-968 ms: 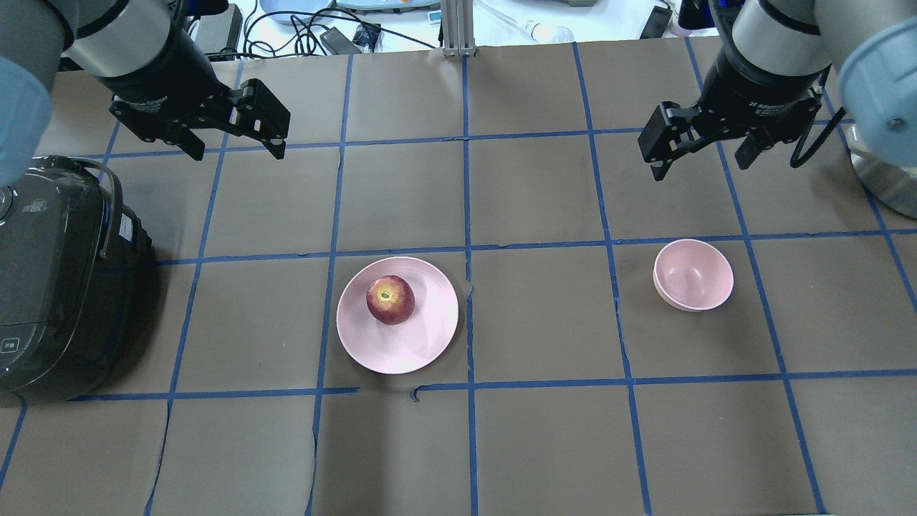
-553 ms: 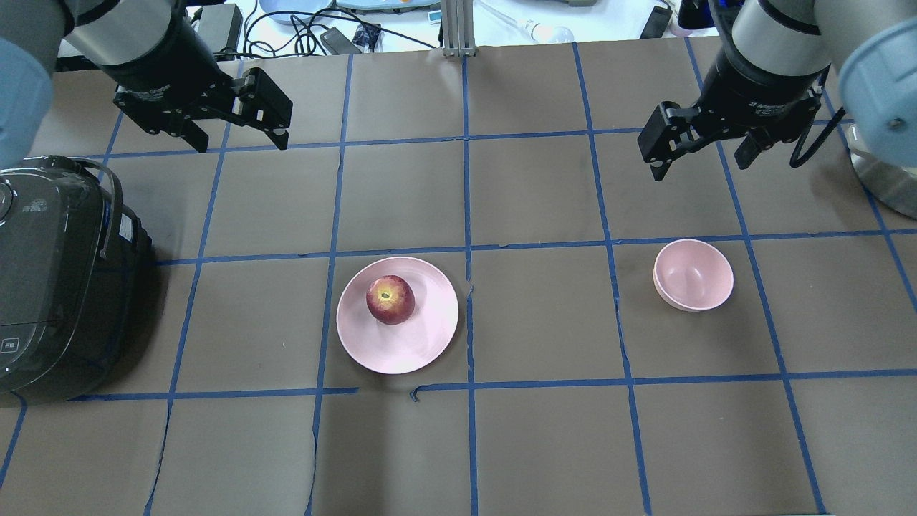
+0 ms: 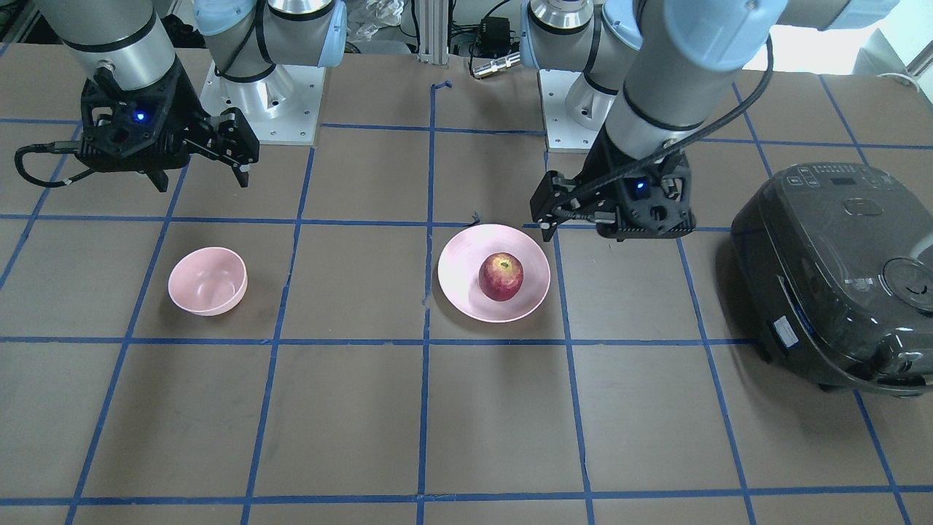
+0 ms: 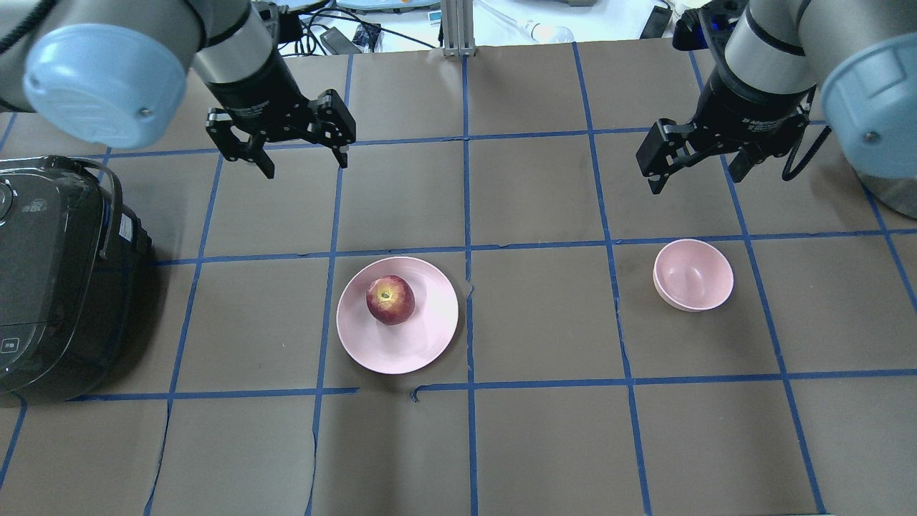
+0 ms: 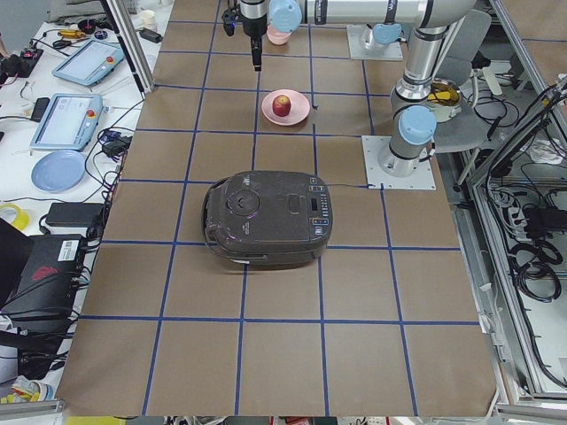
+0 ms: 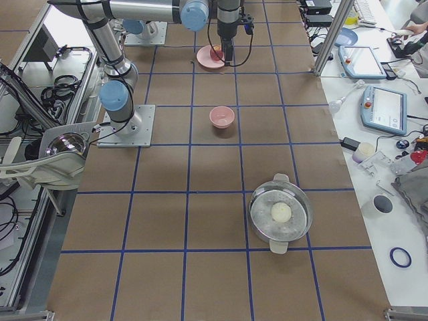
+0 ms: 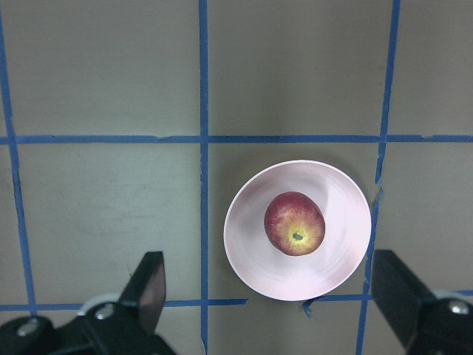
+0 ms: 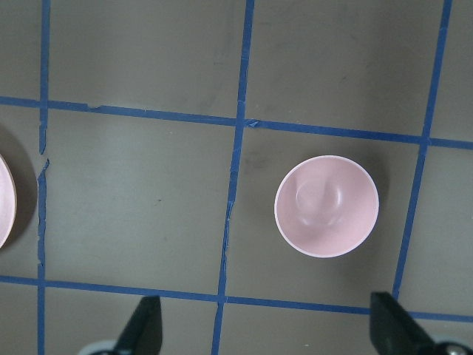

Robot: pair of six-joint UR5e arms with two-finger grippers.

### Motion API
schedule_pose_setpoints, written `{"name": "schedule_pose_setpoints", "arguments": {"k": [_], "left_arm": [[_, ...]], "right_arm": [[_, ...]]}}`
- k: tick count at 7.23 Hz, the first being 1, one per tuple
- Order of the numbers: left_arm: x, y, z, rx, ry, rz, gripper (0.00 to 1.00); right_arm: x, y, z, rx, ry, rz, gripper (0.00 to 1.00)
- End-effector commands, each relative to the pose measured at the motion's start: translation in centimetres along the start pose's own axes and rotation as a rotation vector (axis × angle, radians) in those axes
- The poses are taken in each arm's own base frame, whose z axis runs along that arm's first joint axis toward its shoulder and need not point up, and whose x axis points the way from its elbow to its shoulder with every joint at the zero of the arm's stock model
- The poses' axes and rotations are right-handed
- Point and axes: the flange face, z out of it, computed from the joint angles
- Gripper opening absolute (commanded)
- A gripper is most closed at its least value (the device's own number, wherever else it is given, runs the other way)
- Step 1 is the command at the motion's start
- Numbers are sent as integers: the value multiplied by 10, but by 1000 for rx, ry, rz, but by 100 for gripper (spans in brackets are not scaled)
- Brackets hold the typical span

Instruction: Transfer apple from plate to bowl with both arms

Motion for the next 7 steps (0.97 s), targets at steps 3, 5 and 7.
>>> {"name": "schedule_pose_setpoints", "arguments": {"k": [3,5,7], "left_arm": [[31,22,145,-47,-65,-29,100],[28,35,182,-76,-76,-46,100],[27,39,211,-81,-61,-47,100]], "right_arm": [[152,-47,106,-19,-174,168,100],[153,-48,170,15,-189,161,100],[139,-20,222,-71,-215,166,100]]}}
